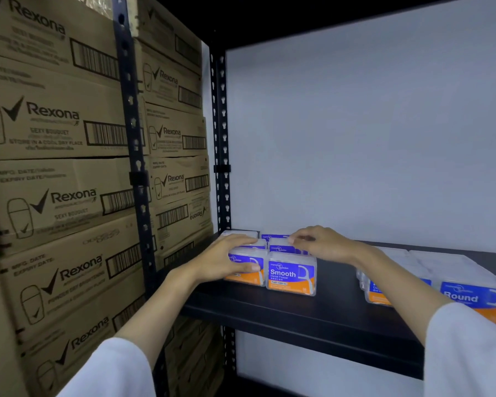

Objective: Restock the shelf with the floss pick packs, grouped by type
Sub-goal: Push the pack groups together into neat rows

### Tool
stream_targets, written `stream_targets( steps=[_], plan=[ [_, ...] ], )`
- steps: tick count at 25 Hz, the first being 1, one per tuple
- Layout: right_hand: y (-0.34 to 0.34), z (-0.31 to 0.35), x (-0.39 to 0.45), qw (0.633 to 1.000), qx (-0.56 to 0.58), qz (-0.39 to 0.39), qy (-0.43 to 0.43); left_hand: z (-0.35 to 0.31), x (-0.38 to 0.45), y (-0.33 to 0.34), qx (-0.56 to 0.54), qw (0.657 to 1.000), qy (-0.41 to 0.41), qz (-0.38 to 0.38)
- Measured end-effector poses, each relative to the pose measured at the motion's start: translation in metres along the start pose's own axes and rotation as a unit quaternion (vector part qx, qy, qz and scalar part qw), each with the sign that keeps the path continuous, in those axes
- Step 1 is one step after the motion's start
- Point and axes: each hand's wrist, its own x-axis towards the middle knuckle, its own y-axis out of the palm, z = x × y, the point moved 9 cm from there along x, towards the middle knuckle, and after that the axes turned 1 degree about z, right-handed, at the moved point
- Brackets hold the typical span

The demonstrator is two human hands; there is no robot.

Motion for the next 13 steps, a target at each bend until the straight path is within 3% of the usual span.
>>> stream_targets(
  steps=[9,13],
  plan=[
    [0.001,0.01,-0.029,0.999,0.013,0.02,-0.026,-0.003,-0.001,-0.003,-0.041,0.999,0.01,-0.02],
    [0.007,0.016,-0.032,0.998,-0.035,0.01,-0.041,-0.01,-0.004,-0.001,0.016,0.999,0.04,-0.023]
  ],
)
